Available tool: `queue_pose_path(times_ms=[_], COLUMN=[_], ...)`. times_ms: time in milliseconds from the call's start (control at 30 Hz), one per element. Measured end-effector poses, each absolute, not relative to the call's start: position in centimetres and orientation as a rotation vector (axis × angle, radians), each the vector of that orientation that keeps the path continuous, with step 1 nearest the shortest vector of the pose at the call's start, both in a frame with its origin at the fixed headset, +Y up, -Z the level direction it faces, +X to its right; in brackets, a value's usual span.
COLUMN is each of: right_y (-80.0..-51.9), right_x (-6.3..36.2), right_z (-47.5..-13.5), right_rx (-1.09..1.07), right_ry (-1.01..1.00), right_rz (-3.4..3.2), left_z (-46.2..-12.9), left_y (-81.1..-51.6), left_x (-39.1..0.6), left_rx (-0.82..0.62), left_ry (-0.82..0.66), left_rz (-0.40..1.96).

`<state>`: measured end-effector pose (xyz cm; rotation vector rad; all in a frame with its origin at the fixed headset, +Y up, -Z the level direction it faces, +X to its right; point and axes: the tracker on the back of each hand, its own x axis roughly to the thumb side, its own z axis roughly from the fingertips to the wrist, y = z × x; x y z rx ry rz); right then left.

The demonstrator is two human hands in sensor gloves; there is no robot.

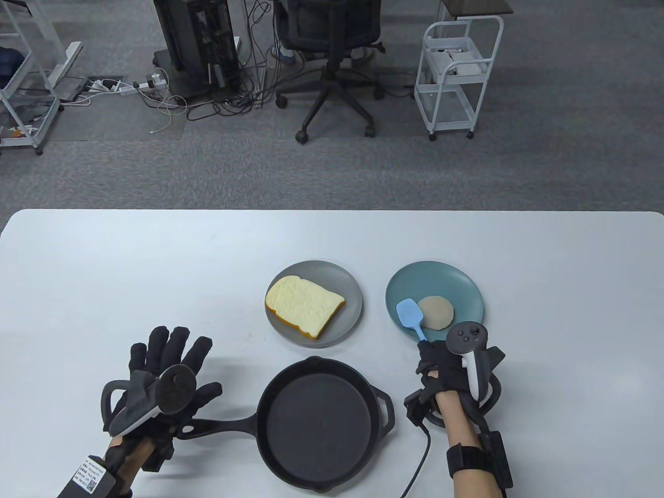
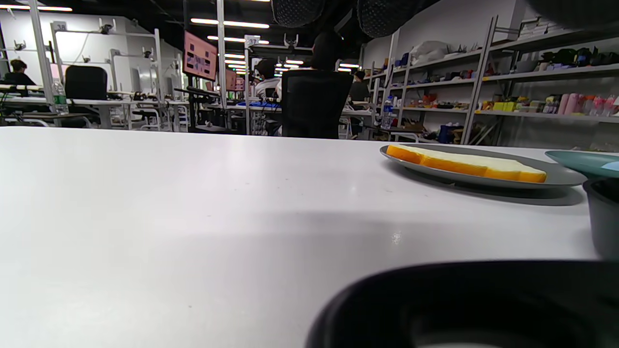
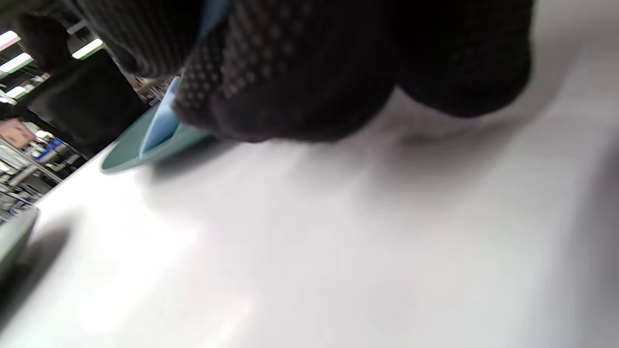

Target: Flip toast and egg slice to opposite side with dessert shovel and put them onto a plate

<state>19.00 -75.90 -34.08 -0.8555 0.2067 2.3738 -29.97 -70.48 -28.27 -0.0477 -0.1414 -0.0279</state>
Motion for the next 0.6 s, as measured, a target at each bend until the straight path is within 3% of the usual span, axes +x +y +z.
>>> queue_pose_path(times_ms=[600], right_y=[-73.6], right_x=[17.4], right_z=[-32.7], right_rx=[-0.817], right_ry=[0.249], right_rz=[2.789], left_z=[-28.3], left_y=[-70.6], left_x=[-29.5], left_rx=[-0.058], left_ry=[-0.164], left_rz=[-0.037])
